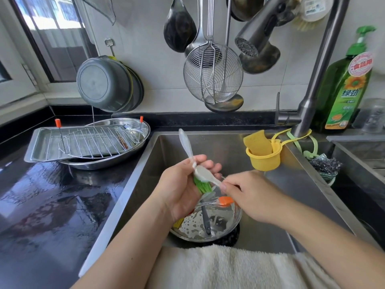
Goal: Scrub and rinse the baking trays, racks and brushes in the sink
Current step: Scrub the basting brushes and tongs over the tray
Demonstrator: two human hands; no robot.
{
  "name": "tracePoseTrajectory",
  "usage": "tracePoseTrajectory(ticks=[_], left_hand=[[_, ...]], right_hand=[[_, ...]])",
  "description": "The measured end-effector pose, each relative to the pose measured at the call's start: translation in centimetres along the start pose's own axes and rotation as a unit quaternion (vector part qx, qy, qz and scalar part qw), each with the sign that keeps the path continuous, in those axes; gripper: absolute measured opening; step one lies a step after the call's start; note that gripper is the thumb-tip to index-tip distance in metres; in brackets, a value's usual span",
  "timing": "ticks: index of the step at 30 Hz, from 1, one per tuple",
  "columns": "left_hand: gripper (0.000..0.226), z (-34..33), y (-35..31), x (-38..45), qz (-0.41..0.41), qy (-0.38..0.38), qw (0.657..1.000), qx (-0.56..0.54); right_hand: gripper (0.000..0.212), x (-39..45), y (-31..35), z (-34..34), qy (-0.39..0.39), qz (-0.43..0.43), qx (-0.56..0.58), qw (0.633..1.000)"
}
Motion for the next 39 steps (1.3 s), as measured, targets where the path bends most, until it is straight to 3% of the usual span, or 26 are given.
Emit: tracePoseTrajectory(ticks=[6,12,15,21,26,31,35,37,39], left_hand=[[0.028,1.0,-0.1,0.2,0.005,-0.024,1.0,-0.005],[0.025,0.5,0.7,0.0,0.037,-0.012,0.999,0.027],[0.018,0.8,0.4,0.0,0.041,-0.016,0.999,0.005],[0.03,2.1,0.5,0.6,0.015,-0.07,0.997,0.028],[0.024,3.5,0.4,0.9,0.019,-0.118,0.987,0.107],[0.024,1.4,0.4,0.4,0.041,-0.051,0.997,-0.03],[0.052,-0.8,-0.7,-0.3,0.015,0.03,0.995,-0.092],[0.059,-1.2,-1.0,-0.5,-0.002,0.033,0.995,-0.099],[0.05,-0.8,-0.6,-0.3,0.007,0.016,0.996,-0.087]], right_hand=[[0.041,-0.5,-0.3,-0.8,0.045,0.027,-0.064,0.997],[0.042,0.1,0.3,0.7,-0.044,0.013,-0.04,0.998],[0.042,0.0,0.2,-0.9,0.011,0.02,-0.064,0.998],[0.047,-1.1,-0.6,-0.6,0.089,0.013,-0.064,0.994],[0.033,-0.5,-2.4,1.2,0.003,-0.022,0.004,1.0],[0.034,-1.4,0.0,-0.8,0.04,0.037,-0.01,0.998],[0.036,-0.7,0.5,-0.2,-0.011,0.037,-0.025,0.999],[0.038,-0.4,0.5,0.2,-0.036,0.037,-0.028,0.998],[0.039,-0.5,0.6,-0.3,-0.014,0.05,-0.038,0.998]])
Point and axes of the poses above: each hand's wrist, its own x-axis towards the middle knuckle, its own z-axis out of the back of the hand, y = z × x, the point moved 7 cm from there along x, towards the middle knuckle, and after that the axes turned 10 degrees about -z, right-handed, at the moved point
